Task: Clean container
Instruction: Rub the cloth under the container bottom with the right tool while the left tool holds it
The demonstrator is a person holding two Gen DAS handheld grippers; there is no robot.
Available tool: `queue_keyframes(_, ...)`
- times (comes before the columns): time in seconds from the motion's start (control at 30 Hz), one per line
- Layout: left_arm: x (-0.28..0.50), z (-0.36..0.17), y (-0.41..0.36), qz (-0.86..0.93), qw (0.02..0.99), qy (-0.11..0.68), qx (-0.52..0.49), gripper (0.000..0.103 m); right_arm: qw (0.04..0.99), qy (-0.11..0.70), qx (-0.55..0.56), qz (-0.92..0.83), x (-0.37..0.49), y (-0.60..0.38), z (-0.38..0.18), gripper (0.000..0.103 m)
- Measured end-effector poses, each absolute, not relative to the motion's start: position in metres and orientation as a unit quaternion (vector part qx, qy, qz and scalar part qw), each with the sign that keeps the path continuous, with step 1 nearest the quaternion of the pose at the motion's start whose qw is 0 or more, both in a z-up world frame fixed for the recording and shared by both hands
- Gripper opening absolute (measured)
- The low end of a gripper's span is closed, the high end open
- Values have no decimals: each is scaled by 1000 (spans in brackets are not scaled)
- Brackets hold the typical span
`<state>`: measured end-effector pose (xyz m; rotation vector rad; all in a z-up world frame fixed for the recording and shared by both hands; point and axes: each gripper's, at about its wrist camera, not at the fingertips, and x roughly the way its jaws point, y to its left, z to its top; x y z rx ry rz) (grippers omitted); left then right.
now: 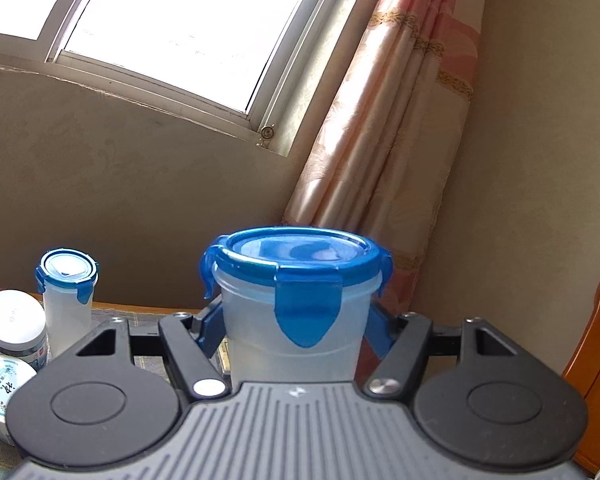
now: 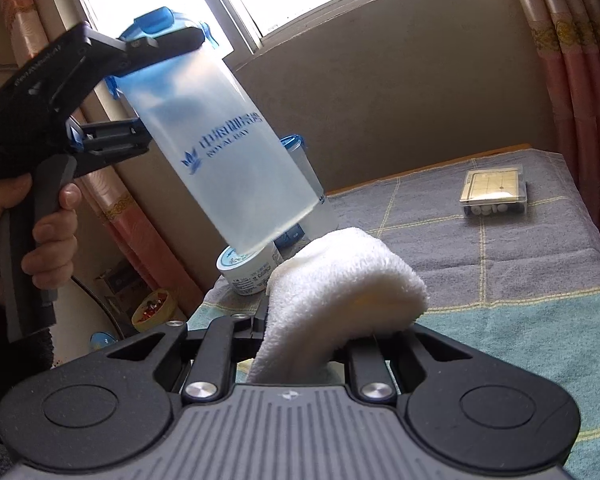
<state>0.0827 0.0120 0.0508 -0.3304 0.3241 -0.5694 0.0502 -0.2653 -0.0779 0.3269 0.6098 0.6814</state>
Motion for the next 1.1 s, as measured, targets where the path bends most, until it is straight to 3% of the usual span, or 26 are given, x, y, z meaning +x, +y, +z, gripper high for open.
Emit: queue_keyframes(1.1,99,32,28,-206,944,197,-167,68,884,269,156,348,27,-269,-52,20)
